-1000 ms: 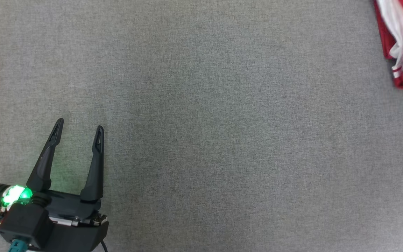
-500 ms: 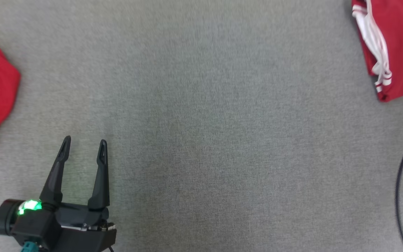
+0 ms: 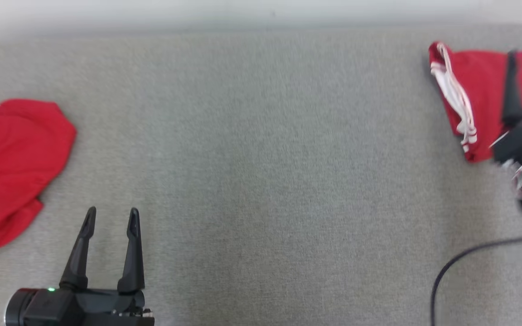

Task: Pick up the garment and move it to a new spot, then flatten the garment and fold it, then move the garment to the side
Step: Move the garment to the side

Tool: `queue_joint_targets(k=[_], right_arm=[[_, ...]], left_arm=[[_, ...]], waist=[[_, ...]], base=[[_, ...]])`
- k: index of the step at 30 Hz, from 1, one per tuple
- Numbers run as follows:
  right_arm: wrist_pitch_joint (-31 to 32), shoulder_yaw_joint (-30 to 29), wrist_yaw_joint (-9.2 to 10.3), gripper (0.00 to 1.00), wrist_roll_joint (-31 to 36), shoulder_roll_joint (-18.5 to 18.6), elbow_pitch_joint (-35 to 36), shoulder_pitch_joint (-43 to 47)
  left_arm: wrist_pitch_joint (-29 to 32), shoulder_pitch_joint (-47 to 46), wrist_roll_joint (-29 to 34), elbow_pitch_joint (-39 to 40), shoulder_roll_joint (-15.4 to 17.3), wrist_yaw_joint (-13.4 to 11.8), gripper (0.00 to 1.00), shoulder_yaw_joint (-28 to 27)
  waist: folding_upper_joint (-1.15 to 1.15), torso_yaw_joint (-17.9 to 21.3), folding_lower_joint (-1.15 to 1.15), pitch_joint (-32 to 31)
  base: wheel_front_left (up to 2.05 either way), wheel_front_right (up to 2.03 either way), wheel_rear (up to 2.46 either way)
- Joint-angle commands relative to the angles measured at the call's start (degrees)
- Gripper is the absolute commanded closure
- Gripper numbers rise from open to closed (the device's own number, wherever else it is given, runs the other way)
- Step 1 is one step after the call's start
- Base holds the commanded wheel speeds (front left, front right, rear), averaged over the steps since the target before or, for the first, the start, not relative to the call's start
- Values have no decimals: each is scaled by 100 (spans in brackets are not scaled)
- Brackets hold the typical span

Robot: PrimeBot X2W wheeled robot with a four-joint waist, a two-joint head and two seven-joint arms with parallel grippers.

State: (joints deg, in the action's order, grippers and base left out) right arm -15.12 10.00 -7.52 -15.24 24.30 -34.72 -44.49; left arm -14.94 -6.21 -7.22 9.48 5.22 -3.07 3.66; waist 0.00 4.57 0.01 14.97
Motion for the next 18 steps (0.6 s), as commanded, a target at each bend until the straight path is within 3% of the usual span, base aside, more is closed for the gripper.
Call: queue_joint_targets(k=[1, 18], right_arm=[[-4, -3, 6, 0, 55, -76, 101, 167], [-5, -67, 5, 0, 636, -1067, 2072, 2669]], left_arm=[[-32, 75, -18, -24, 0, 24, 0, -23], [-33, 554, -41, -319, -109, 84, 0, -5]], waist=[[0, -164, -1, -307], [0, -428, -1, -1147]], base=[[0, 0, 0], [0, 0, 0]])
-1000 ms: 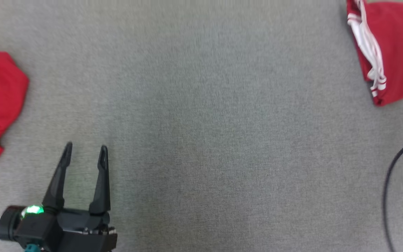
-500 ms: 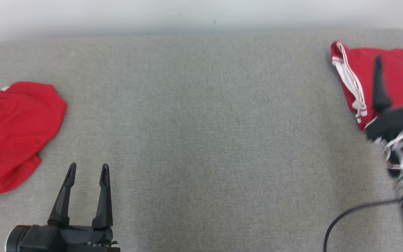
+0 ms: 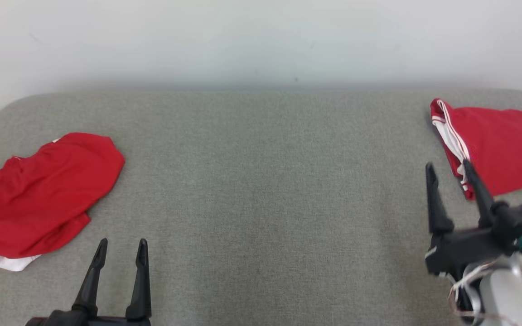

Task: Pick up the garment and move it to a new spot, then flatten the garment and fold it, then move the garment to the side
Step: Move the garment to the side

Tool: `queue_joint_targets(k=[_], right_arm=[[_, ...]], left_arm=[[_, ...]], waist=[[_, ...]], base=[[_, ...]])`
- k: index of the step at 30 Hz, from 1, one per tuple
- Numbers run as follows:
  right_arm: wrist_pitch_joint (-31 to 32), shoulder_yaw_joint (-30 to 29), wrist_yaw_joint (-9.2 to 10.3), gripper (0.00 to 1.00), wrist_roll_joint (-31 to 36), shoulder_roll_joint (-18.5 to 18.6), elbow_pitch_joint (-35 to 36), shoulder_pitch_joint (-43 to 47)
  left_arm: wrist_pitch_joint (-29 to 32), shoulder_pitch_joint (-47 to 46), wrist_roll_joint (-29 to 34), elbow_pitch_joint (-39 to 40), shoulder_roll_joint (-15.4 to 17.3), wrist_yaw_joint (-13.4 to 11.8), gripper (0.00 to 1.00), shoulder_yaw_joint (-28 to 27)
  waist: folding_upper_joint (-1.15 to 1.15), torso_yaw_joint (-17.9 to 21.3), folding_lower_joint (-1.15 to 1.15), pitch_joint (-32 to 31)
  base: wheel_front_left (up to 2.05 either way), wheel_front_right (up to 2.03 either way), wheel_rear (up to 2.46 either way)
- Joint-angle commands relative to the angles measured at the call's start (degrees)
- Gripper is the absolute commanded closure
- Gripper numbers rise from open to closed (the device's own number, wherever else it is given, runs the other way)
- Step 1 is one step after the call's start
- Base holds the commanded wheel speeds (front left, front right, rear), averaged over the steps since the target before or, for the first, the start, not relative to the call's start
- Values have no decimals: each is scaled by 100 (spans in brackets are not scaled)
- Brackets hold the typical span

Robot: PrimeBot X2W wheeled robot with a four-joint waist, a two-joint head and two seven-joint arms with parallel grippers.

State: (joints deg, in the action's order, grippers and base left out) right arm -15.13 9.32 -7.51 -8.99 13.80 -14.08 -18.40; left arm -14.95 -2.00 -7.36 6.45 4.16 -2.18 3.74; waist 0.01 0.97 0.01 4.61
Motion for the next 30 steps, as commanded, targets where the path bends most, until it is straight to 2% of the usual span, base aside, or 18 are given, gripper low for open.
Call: queue_joint_targets(k=[1, 6, 11, 22, 30], right_arm=[[-3, -23, 4, 0, 93, -76, 133, 220], [-3, -110, 5, 0, 504, -425, 697, 1052], [-3, -274, 4, 0, 756, -786, 976, 1673], [24, -477, 4, 0, 1219, -1039, 966, 1903], [42, -576, 4, 0, 1279, -1084, 803, 1862]], left_arm=[[-32, 152, -35, -22, -12, -11, 0, -15], [-32, 280, -67, -70, -40, -26, 0, -7], [-32, 370, -90, -91, -59, -46, 0, -47], [-34, 446, 129, -476, -20, -88, 0, -18], [-33, 450, 226, -658, 13, -131, 0, -51]], waist=[[-1, -73, -1, -139], [-1, -89, -1, -293], [-1, -4, -1, -438], [-1, 148, -1, -546], [-1, 222, -1, -624]], base=[[0, 0, 0], [0, 0, 0], [0, 0, 0], [0, 0, 0], [0, 0, 0]])
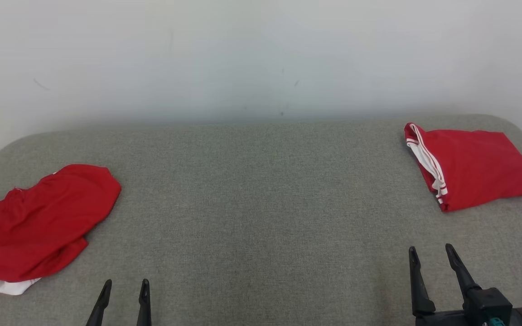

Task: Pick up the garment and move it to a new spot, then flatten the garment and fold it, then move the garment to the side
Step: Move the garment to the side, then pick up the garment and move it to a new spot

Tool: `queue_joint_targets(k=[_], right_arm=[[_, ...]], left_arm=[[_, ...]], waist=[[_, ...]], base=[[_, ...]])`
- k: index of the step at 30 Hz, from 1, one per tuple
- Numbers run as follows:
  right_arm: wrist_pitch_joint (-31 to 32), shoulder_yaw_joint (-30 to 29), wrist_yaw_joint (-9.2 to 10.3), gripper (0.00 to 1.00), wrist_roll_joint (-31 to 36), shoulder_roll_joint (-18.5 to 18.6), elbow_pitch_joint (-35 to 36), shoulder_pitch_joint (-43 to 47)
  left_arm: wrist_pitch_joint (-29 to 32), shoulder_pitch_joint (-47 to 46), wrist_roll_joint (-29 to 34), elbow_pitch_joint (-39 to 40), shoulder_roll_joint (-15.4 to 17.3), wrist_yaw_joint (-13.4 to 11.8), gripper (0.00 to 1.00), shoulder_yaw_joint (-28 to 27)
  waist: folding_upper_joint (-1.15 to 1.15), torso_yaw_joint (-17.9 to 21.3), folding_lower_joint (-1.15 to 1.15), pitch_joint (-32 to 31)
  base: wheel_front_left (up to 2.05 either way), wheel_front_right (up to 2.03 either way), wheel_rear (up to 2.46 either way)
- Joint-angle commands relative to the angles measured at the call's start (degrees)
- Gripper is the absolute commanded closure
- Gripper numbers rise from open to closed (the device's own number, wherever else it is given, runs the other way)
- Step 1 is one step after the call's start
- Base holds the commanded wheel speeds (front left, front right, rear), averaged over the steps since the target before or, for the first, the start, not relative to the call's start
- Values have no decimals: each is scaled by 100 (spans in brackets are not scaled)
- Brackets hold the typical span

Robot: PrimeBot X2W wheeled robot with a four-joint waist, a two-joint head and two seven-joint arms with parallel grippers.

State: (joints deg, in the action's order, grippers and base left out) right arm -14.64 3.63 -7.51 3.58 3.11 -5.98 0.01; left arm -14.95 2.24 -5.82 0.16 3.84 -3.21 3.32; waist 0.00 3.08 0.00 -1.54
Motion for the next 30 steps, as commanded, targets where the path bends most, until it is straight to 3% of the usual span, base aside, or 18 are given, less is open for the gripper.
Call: queue_joint_targets(k=[1, 18, 30], right_arm=[[5, -16, 4, 0, 33, -19, -20, 11], [16, -126, 4, 0, -82, -27, -180, -24], [18, -129, 4, 0, -150, -26, -242, 76]], left_arm=[[-34, 27, 66, -42, 51, -33, 0, -2], [-33, 36, 59, -100, 80, -35, 0, -26], [-33, 54, 13, -123, 85, -77, 0, -30]], waist=[[0, 19, 0, -16], [0, -14, 0, -18], [0, -533, 0, -23]], base=[[0, 0, 0], [0, 0, 0], [0, 0, 0]])
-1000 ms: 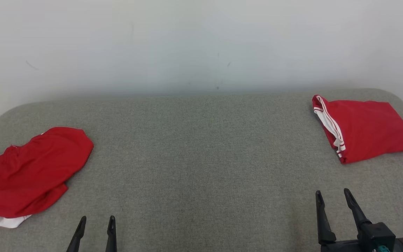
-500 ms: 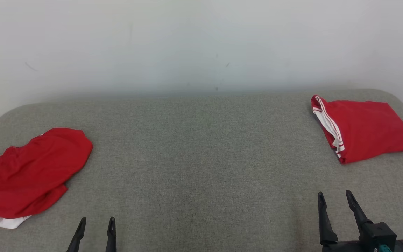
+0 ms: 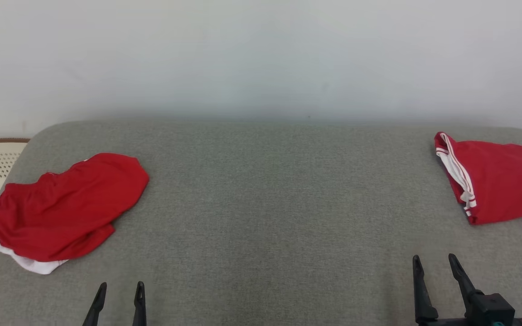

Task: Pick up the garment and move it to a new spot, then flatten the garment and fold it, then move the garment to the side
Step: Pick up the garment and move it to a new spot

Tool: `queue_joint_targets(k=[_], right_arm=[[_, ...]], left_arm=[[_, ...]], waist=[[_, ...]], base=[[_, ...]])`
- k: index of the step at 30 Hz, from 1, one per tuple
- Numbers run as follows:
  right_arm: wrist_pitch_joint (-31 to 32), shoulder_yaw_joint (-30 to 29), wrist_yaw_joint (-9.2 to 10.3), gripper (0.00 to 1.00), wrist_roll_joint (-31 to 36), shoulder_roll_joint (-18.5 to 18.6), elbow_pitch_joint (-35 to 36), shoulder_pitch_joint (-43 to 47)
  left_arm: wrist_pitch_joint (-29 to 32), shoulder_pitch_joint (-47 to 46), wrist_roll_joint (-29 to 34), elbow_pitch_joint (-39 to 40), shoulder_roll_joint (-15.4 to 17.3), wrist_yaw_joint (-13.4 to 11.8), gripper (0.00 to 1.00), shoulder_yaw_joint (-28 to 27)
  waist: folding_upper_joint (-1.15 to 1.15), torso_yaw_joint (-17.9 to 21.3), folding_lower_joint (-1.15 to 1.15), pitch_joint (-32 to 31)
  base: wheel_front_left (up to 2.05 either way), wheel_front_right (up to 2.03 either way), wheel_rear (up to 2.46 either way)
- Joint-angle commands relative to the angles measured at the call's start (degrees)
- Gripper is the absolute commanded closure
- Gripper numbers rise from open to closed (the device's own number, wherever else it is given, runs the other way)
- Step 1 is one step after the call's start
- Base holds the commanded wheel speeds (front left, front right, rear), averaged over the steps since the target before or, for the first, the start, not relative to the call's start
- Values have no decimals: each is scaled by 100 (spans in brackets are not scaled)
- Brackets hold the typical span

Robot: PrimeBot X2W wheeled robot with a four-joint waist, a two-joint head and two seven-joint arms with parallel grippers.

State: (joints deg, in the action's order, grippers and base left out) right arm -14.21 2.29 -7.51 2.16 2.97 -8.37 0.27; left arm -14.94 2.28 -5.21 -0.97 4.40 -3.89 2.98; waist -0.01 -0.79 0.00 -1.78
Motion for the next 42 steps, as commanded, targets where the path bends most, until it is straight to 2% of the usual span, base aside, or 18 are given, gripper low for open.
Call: queue_joint_targets(k=[1, 9, 11, 16, 25, 37, 42], right_arm=[[-25, 26, 4, 0, -18, -13, -12, 43], [-35, 61, 4, 0, -110, -12, -115, 119], [-38, 72, 4, 0, -161, -13, -152, 158], [-40, 157, 4, 0, -243, -13, -237, 167], [-55, 327, 4, 0, -344, -12, -340, 147], [-64, 706, 4, 0, -401, -9, -571, -228], [-76, 744, 4, 0, -412, -9, -648, -305]], left_arm=[[-35, 58, -49, -10, 35, -17, 0, -2], [-34, 144, -101, -67, 93, -53, 0, -56], [-31, 159, -124, -72, 104, -64, 0, -78], [2, 193, -166, -35, 151, -108, 0, -128], [74, 261, -265, 50, 240, -194, 0, -267], [28, 514, -384, 296, 283, -423, 0, -549], [15, 518, -410, 338, 297, -446, 0, -570]], waist=[[1, -215, 0, -3], [1, -990, 0, -80], [1, -1329, 0, -113], [1, -1860, 0, -154], [1, -2602, 0, -240], [1, -2746, 0, -95], [1, -2756, 0, -80]], base=[[0, 0, 0], [0, 0, 0], [0, 0, 0], [0, 0, 0], [0, 0, 0], [0, 0, 0], [0, 0, 0]])
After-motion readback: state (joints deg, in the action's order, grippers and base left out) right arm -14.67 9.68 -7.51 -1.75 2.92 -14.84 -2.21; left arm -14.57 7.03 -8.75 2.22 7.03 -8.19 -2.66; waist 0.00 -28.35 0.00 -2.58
